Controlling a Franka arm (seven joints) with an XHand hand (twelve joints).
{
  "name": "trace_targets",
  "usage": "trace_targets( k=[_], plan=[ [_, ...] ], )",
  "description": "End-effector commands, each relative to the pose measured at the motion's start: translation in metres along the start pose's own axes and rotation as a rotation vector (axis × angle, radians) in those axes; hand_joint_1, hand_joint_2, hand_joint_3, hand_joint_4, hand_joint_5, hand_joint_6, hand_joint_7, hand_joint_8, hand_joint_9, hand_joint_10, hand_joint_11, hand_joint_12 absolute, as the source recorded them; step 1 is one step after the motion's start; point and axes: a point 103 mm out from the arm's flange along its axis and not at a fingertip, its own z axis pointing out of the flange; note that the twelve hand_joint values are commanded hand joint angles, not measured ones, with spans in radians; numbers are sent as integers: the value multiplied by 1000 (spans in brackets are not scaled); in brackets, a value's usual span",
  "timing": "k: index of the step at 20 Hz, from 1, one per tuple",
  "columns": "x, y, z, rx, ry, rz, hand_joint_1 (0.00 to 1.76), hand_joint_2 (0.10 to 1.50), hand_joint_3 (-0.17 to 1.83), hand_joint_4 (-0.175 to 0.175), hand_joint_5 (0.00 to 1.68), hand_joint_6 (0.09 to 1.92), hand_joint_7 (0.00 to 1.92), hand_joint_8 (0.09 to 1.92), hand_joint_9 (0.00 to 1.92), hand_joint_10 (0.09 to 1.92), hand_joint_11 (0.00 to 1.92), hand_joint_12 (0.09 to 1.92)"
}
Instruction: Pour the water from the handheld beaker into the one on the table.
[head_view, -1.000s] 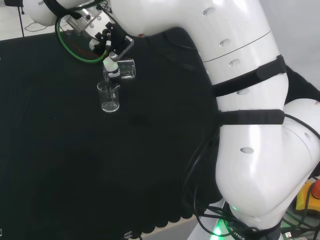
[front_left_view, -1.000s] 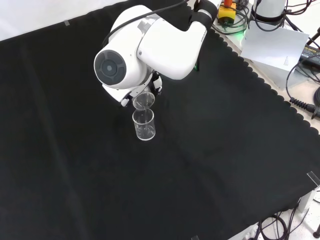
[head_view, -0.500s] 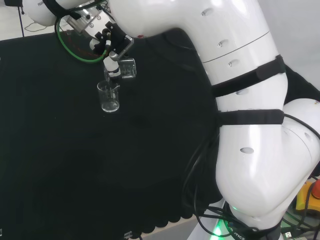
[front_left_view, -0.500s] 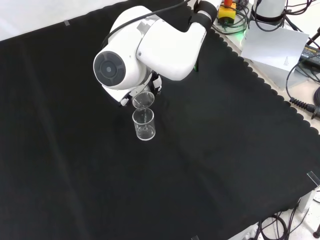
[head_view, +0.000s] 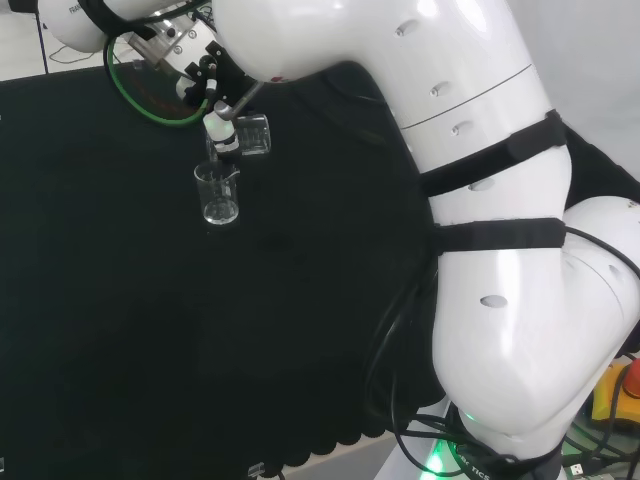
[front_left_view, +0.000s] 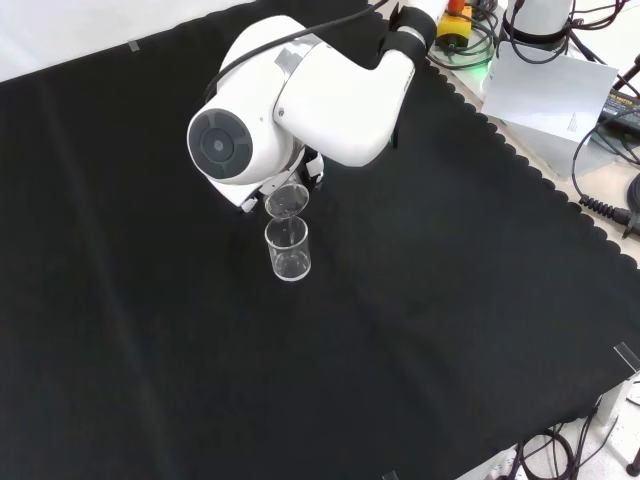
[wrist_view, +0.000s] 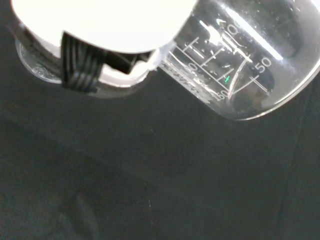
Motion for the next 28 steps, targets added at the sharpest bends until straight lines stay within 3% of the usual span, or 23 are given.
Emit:
trace_targets(
  k=[1,28],
  plan=[
    [1,-2,-1,6,-10,2,1404,720,667,-175,1041,1032,1064,1103,1128,933,1026,851],
    [7,-2,-6,65,-44,5,1404,719,667,-175,1042,1031,1064,1103,1129,933,1027,849]
  ],
)
